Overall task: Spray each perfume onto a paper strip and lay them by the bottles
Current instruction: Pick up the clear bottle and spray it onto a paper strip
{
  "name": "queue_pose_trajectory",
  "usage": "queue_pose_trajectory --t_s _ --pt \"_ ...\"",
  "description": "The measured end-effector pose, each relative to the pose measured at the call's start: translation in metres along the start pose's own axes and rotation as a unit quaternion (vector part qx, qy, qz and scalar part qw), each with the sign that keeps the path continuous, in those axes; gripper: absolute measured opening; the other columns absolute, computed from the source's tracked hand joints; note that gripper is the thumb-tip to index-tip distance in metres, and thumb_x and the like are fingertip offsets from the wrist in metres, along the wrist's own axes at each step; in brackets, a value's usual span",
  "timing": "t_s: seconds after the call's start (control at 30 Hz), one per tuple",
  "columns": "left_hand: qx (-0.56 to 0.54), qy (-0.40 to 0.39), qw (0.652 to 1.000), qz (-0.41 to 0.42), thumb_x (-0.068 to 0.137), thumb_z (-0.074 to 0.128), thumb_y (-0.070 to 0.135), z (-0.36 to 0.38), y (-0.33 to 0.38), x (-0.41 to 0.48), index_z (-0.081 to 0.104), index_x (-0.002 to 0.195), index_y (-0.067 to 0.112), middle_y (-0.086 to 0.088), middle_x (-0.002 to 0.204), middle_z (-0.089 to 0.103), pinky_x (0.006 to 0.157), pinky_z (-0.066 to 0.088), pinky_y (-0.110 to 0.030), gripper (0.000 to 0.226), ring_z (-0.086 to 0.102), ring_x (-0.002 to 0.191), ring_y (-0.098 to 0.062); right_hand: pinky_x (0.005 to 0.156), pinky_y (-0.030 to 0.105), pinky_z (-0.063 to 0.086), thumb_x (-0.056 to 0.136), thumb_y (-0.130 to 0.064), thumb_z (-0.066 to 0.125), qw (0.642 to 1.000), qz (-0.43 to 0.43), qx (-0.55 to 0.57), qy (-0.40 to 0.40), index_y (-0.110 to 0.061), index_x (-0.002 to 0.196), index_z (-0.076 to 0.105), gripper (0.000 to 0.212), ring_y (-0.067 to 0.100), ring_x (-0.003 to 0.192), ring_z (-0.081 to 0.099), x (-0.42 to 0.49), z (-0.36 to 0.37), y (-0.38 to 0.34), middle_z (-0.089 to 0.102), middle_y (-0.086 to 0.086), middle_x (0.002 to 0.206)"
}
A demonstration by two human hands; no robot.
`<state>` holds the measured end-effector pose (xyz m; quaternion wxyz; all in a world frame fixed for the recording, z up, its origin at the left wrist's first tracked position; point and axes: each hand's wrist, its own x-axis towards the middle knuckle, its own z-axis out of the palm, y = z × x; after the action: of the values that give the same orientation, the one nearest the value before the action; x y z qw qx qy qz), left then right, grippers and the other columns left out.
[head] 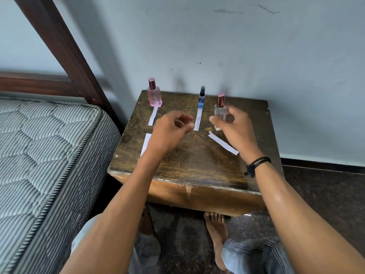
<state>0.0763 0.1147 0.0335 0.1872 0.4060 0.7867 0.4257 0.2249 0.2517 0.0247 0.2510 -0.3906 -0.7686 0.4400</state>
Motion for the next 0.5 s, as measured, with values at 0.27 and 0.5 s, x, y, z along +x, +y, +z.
queue_pose_trajectory --t_s 0.27,0.5 --pt "-0.232 -0.006 0.973 0.004 0.094 0.071 0.024 0.017 0.018 0.0 0.072 0.121 0.016 -0.005 0.105 0.076 0.087 0.06 -0.034 0.028 0.072 0.098 -0.018 0.075 0.029 0.049 0.089 -0.043 0.076 0.995 0.009 -0.018 -0.099 -0.032 0.123 0.07 0.037 0.008 0.091 0.066 -0.037 0.013 0.01 0.07 -0.013 0.1" --pt "-0.221 0.013 0.975 0.001 0.09 0.076 0.018 0.026 0.021 0.005 0.078 0.104 0.011 -0.007 0.09 0.077 0.084 0.062 -0.038 0.017 0.074 0.085 -0.02 0.08 0.032 0.049 0.092 -0.046 0.071 0.993 -0.01 -0.021 -0.113 -0.032 0.126 0.067 0.037 0.011 0.092 0.064 -0.041 0.004 0.009 0.07 -0.007 0.099"
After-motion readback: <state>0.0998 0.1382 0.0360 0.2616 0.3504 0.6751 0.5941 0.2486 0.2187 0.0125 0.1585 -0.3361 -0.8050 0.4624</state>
